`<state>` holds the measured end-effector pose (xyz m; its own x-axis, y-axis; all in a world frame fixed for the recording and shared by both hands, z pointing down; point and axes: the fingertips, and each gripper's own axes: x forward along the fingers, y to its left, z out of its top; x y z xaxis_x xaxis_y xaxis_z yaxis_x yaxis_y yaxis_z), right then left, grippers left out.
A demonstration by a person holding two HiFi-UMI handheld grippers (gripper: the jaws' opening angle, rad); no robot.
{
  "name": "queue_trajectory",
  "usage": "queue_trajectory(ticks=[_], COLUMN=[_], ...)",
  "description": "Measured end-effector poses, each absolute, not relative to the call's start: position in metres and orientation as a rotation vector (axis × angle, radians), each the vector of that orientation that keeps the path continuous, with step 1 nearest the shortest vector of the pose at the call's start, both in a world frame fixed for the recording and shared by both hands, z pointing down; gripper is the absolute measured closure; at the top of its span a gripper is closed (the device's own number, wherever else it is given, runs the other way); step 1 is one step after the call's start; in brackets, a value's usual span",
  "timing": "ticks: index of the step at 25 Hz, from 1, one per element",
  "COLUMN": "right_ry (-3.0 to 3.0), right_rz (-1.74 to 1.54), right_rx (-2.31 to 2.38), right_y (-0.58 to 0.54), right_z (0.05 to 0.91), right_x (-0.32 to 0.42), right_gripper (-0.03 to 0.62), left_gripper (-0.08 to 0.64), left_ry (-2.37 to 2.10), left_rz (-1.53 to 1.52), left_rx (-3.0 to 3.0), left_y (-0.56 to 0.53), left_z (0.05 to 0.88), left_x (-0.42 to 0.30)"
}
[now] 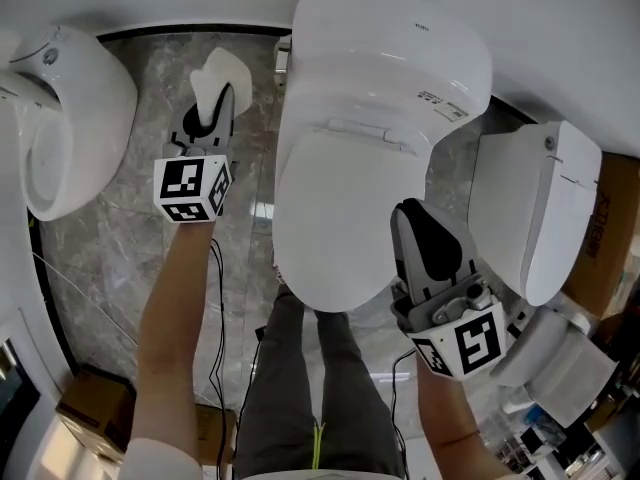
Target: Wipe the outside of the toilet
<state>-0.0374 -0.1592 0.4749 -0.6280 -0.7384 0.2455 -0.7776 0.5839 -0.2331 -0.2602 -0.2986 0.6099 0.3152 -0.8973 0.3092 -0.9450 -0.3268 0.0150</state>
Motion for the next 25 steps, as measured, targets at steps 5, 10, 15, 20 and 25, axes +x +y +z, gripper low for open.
queue_trajectory(ticks=[5,10,15,20,25], right_ry=[-2.681,-2.660,-2.633,-2.609,-2.600], right_rz=[0.487,0.481,0.483,0.512,0.536], right_rx=[1.318,1.361,1.419,1.461,1.481], right_y=[-0.147,-0.137,-0.132,-0.126,-0.122], right_z=[0.473,0.471,0.474,0.485,0.499], right_x=[-0.015,0.016,0.052,0.078,0.090], right_gripper=[0.538,0.538,0.538,0.538,0.538], left_gripper=[0.506,0.506,0.506,0.506,0.506], left_ry=[-1.724,-1.712,-1.686,-1.637,-1.587], left_rz=[0.391,0.384,0.423,0.486,0.564], left_rx=[2.424,2.401,2.424,2.442,2.482], left_y=[-0.291,-0.290,-0.296,-0.301,-0.308], left_z=[0.598,0.608,0.619,0.638,0.654], left_x=[-0.232,-0.199,-0.163,-0.135,-0.117])
